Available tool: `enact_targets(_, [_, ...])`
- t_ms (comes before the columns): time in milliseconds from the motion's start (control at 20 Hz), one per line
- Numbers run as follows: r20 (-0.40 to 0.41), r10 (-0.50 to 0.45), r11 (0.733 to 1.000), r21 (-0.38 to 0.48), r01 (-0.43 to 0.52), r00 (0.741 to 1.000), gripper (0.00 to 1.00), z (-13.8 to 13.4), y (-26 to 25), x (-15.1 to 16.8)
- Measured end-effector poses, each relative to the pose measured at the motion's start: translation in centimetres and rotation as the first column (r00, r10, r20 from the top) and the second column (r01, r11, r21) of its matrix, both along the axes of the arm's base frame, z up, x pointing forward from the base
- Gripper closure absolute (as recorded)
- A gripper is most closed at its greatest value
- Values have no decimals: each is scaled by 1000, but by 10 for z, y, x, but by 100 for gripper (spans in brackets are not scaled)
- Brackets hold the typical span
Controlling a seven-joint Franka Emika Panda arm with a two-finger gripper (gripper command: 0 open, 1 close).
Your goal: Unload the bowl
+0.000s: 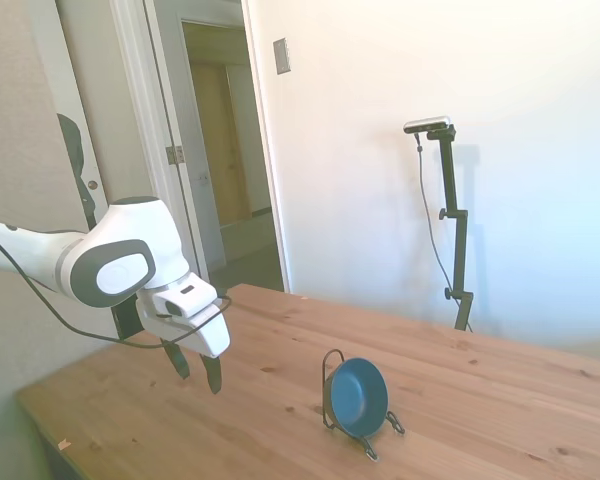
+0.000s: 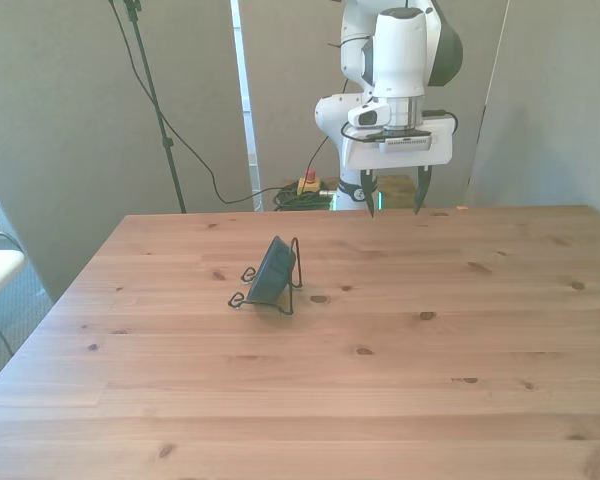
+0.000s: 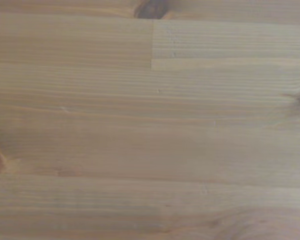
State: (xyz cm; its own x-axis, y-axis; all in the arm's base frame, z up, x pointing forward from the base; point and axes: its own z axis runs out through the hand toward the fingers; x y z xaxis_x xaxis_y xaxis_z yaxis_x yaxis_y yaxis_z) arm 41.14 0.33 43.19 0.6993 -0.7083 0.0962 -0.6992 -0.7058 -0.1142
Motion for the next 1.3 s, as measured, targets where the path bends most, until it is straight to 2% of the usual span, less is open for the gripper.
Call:
enact_targets(200, [-4,-18,1000,6,18,1000,0,1,-4,0])
enact_targets(450, [37,-69,997,34,67,997,0,19,-35,4])
enact_targets(850, [101,-111,992,67,104,989,0,45,-131,-2])
enact_targets(1000, [138,-76,994,86,65,987,0,54,-170,0])
enact_targets(1100, [165,-19,996,92,4,986,0,54,-190,3])
enact_targets(1300, [191,70,989,116,-94,979,0,46,-204,16])
